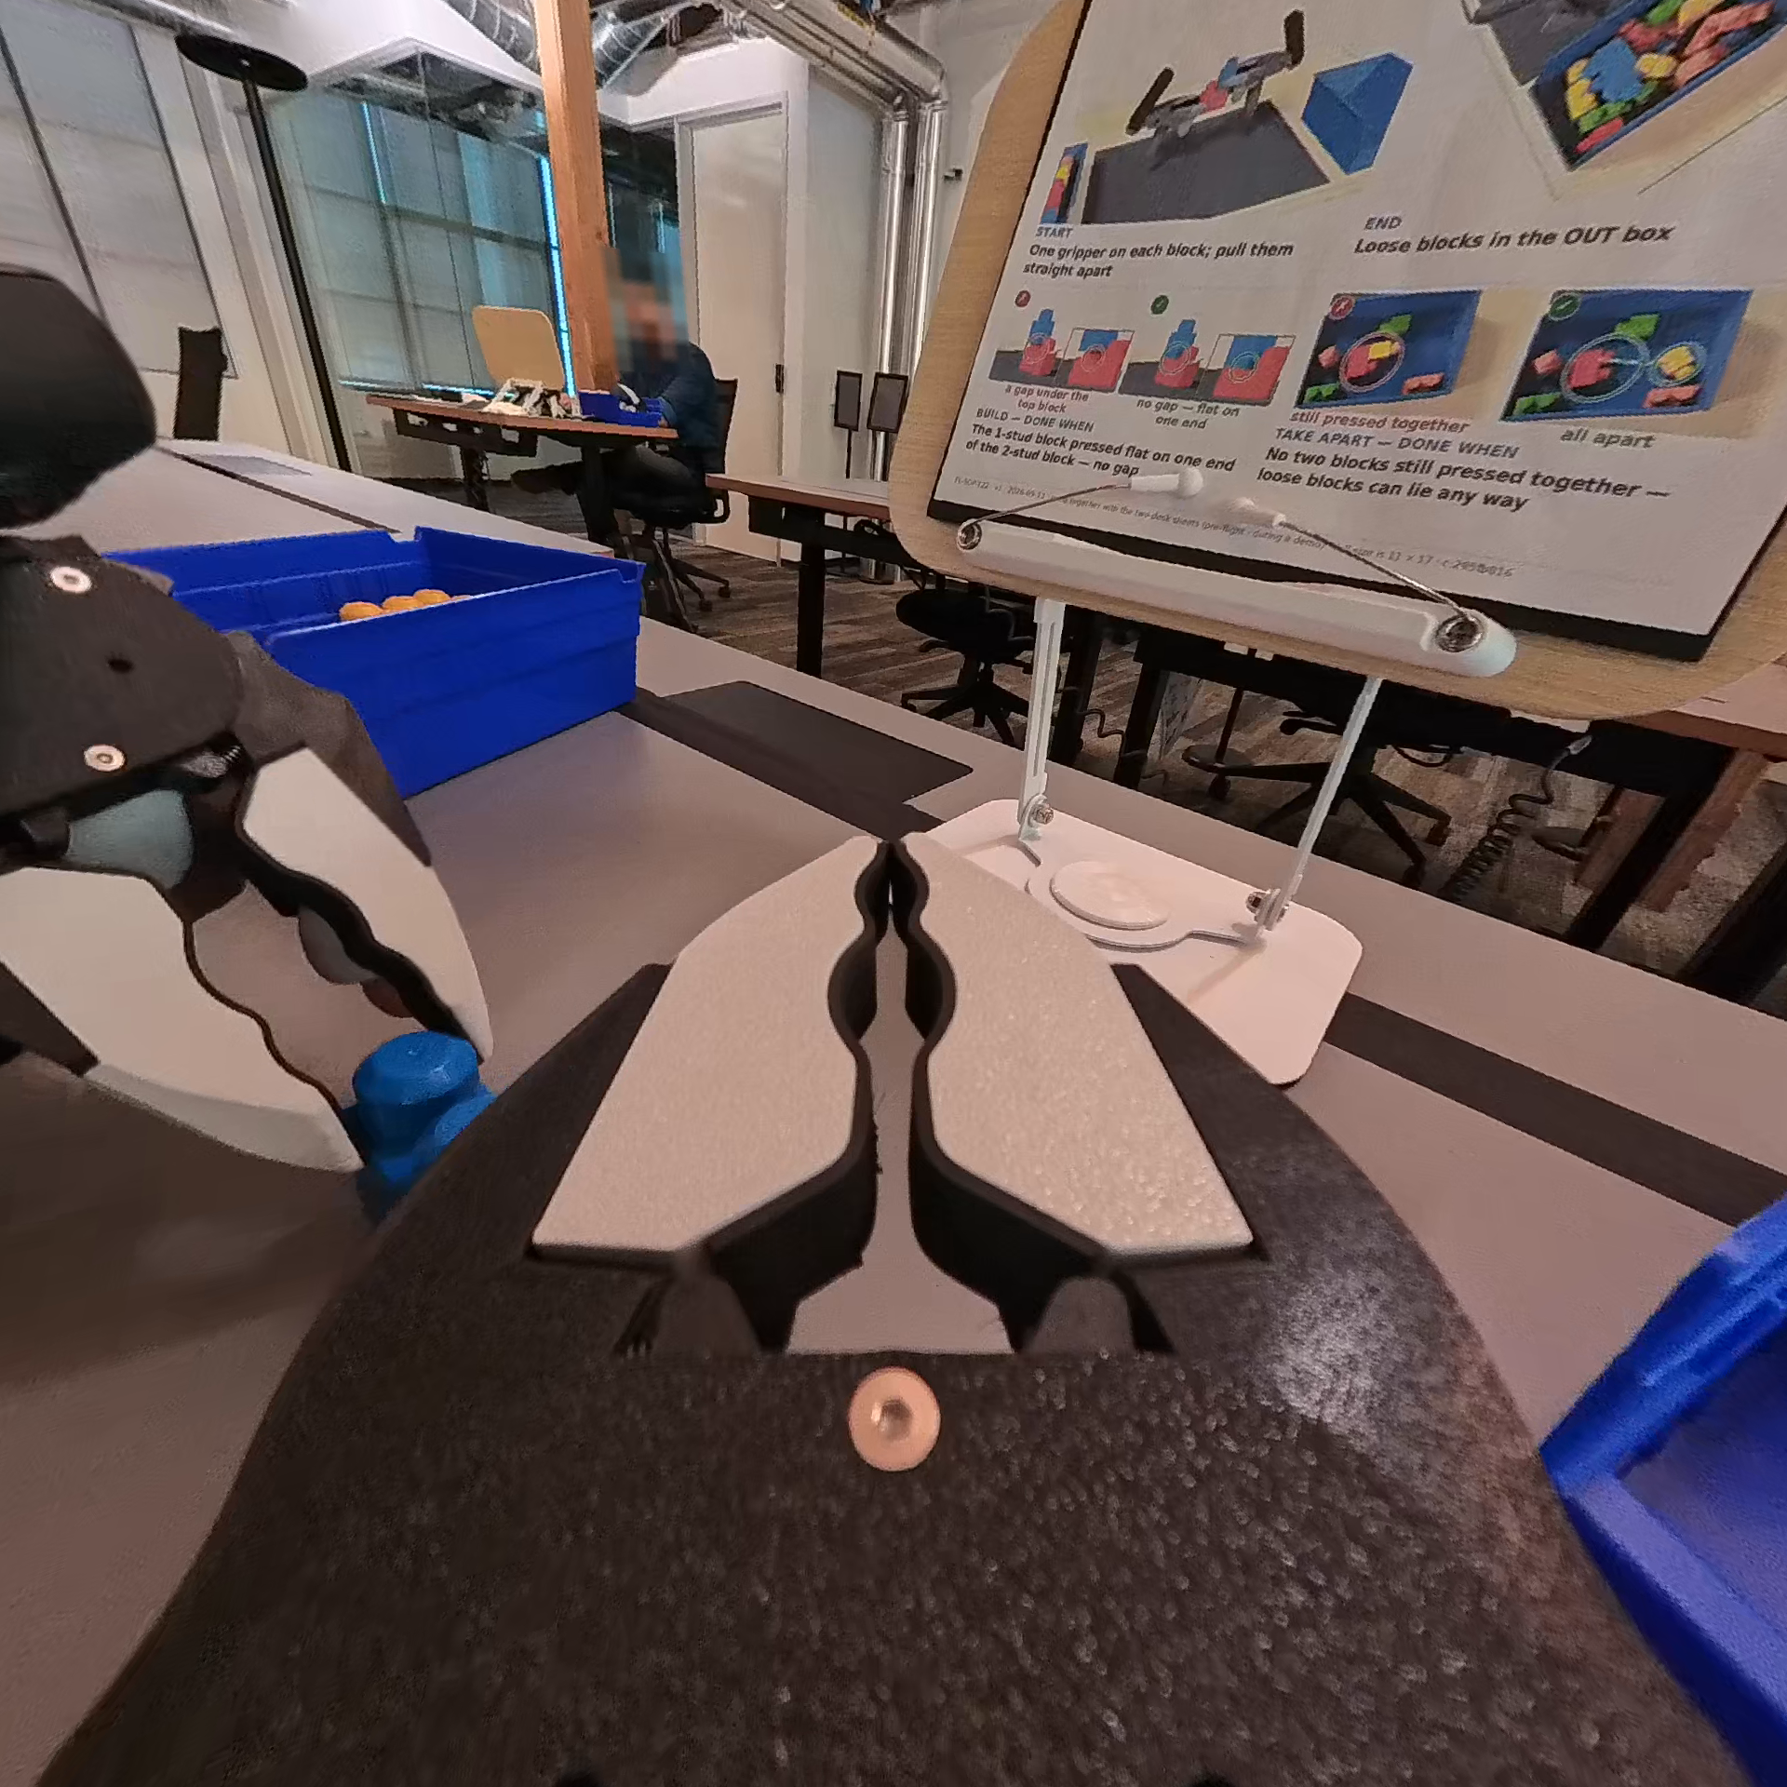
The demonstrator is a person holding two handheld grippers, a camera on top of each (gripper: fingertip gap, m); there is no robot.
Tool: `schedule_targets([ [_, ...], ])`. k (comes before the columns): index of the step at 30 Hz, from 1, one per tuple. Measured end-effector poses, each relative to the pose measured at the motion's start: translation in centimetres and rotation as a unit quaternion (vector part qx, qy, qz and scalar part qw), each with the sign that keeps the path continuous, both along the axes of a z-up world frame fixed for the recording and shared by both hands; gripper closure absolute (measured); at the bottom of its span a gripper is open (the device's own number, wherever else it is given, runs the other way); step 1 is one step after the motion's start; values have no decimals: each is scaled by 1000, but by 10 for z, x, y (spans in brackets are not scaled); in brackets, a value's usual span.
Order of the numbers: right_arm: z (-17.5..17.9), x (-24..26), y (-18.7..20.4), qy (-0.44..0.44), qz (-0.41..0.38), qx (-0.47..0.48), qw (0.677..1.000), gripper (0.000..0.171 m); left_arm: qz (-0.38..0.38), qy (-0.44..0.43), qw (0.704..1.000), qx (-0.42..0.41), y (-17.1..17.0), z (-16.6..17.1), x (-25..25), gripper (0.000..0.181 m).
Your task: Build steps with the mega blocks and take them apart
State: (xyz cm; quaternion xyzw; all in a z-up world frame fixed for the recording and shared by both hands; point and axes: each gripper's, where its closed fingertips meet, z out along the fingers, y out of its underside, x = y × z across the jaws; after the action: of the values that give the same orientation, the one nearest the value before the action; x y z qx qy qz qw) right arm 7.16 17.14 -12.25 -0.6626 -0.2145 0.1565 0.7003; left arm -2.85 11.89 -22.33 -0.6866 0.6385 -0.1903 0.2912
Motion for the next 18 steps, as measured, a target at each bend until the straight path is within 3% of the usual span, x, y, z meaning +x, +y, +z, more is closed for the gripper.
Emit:
schedule_targets([
  [5, -2, -1, 0, -2, 2, -3, 1000, 171, -3, -13, 1000, 9, -1, 0, -1, 148],
  [8, -2, -1, 0, -3, 2, -3, 1000, 171, 0, -32, 999, 5, -1, 12, -5, 129],
  [13, -3, -2, 1, -2, 3, -5, 1000, 171, 51, -84, 994, 48, 21, 77, -42, 129],
  [18, -6, -4, 1, -5, 4, -10, 1000, 171, 167, -97, 976, 101, 77, 147, -128, 137],
])
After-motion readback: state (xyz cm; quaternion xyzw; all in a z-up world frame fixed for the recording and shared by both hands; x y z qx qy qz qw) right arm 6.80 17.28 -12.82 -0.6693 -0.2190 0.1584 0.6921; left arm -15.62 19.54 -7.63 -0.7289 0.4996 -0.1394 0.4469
